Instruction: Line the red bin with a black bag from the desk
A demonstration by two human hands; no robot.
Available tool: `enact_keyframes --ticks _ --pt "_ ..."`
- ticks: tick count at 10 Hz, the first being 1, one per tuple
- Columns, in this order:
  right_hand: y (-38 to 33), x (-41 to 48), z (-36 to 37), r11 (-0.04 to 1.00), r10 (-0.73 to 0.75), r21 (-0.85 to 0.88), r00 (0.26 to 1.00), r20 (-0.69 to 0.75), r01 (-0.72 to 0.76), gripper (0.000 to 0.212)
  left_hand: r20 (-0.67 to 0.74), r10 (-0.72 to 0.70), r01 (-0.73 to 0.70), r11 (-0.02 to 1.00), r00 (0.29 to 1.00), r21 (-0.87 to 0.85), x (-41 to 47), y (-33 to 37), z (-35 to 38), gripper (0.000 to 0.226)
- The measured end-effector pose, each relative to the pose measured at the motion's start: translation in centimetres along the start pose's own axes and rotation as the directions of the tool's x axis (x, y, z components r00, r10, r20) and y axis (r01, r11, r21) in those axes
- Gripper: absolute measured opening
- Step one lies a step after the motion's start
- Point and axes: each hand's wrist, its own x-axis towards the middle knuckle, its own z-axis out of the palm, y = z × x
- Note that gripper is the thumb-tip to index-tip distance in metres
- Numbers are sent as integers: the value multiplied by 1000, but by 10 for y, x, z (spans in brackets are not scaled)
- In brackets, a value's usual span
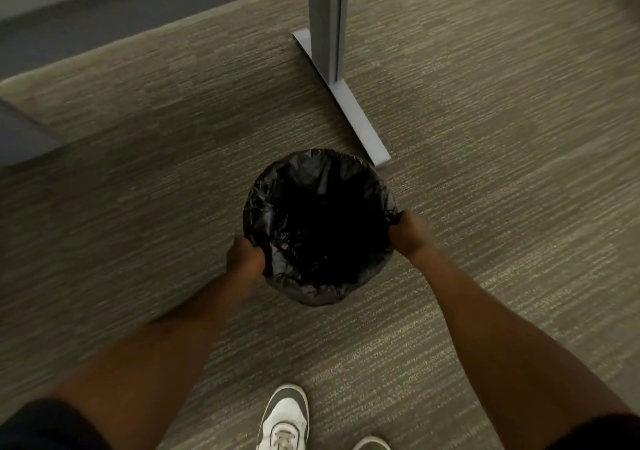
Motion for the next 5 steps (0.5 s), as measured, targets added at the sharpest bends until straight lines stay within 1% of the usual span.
enact_keyframes --ticks 1,2,3,4,5 --pt "-4 1 -2 1000 -7 21 1000 -13 7 20 10 10 -10 999 1000 -30 -4 5 -4 41" --pt "-9 -8 -3 997 -23 69 998 -57 27 44 -14 15 -15 999 1000 -39 -14 9 -10 64" --pt "-16 -28 -8 992 -104 -81 992 -70 98 83 -99 288 -239 909 953 342 -40 0 -20 80" --pt "-30 -61 -24 916 -292 -331 943 -162 227 100 -78 618 -395 589 782 704 -73 -1 -34 85" --pt "-47 -95 -40 796 -522 -479 821 -231 371 107 -73 715 -397 467 696 790 -107 5 -40 79"
